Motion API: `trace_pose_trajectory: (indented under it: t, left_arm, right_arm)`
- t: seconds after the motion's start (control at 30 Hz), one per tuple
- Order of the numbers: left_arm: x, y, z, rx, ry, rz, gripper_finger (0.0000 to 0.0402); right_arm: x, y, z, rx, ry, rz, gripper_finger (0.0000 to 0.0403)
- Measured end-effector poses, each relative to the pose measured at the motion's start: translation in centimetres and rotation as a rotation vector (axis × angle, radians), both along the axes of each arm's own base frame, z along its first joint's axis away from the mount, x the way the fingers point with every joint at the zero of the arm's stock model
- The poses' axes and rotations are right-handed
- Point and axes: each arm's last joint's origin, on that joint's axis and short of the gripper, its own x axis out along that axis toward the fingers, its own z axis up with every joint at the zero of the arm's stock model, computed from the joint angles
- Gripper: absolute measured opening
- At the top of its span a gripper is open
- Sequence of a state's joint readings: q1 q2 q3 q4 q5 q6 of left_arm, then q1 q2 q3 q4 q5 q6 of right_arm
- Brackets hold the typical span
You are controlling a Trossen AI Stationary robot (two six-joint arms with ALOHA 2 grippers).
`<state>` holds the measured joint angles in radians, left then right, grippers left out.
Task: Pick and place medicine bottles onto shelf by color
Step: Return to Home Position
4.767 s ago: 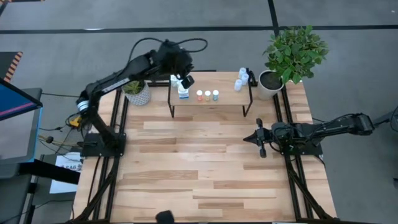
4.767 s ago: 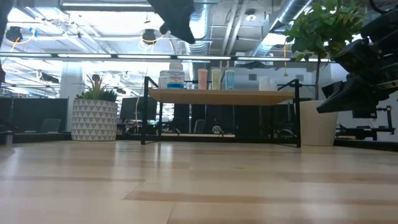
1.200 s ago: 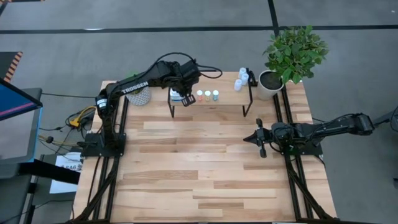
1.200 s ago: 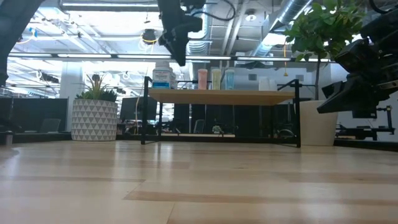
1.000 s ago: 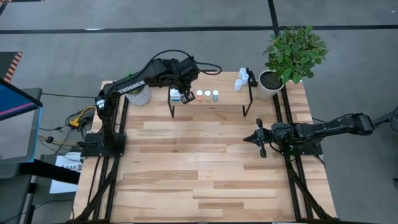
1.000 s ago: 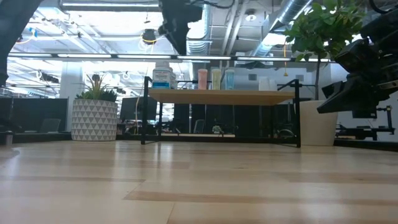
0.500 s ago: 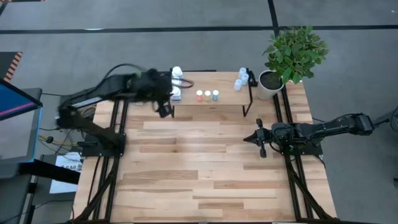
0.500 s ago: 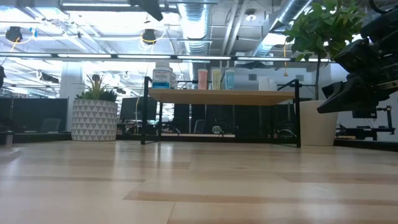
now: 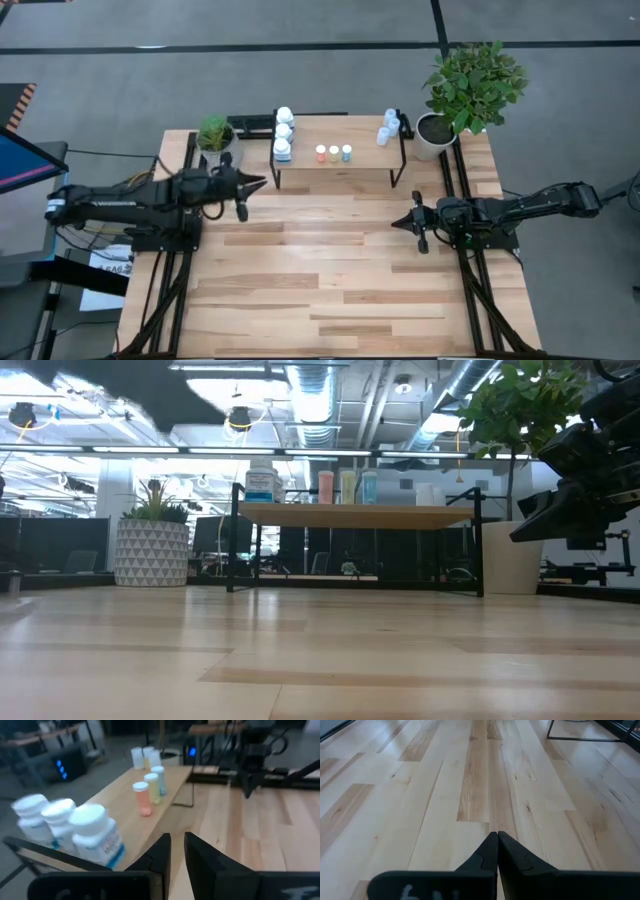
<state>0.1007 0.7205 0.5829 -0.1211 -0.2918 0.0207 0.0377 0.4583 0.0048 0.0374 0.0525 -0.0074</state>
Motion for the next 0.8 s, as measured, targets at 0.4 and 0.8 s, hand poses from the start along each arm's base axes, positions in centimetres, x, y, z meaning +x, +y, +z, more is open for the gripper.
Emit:
trace_pose_trajectory:
  t: [0.4,0.8]
  left_arm:
    - [-4.6,-0.6,-8.7,0.006,-0.267,-0.044,0.0043]
    - [-7.4,-1.0,-10.5,-0.055,-0.177,-0.068,0.0043]
  right_arm:
    - [0.0,0.0,0.0,0.0,0.001,0.0,0.0027]
    - [0.0,0.0,0.0,0.0,0.001,0.0,0.0027]
